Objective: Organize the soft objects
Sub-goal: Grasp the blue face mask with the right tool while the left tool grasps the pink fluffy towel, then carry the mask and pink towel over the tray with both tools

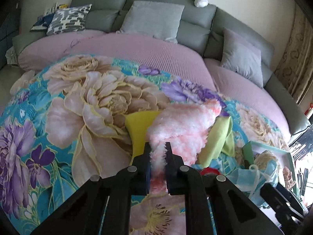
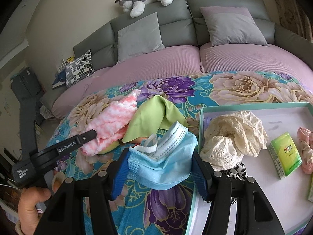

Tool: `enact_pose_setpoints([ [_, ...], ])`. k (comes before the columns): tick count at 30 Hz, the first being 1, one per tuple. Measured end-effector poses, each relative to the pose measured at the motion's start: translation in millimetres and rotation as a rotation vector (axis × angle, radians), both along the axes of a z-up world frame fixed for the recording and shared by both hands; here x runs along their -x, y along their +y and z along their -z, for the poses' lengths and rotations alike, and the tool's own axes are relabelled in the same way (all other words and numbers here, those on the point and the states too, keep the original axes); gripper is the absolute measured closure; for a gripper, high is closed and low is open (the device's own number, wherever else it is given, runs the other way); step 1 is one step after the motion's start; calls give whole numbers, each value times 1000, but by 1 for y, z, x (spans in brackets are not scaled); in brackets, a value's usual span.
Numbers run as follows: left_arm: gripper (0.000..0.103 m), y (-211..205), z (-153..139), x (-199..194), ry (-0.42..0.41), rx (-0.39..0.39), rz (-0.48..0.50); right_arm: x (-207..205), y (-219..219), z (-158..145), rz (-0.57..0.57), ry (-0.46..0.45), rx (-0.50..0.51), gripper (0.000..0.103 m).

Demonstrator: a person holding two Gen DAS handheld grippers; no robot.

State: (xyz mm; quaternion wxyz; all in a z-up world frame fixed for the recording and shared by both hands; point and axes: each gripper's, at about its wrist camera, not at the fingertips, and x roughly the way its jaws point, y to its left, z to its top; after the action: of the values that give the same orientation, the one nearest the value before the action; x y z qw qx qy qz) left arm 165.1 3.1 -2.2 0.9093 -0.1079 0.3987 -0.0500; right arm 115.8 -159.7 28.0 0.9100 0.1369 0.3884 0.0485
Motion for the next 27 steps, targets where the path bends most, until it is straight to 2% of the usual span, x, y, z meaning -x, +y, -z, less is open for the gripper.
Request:
enact_pose_setpoints([
  [15,91,3,-72,39,-305,74,57,7,-6,-13,10,-54,-28,41],
  [22,91,2,-79,43,-336,86,65,10,-9,-20,16,-81,-43,41],
  [27,91,1,-89,51,-369,119,79,20,-15,-36,39,-138,-42,41],
])
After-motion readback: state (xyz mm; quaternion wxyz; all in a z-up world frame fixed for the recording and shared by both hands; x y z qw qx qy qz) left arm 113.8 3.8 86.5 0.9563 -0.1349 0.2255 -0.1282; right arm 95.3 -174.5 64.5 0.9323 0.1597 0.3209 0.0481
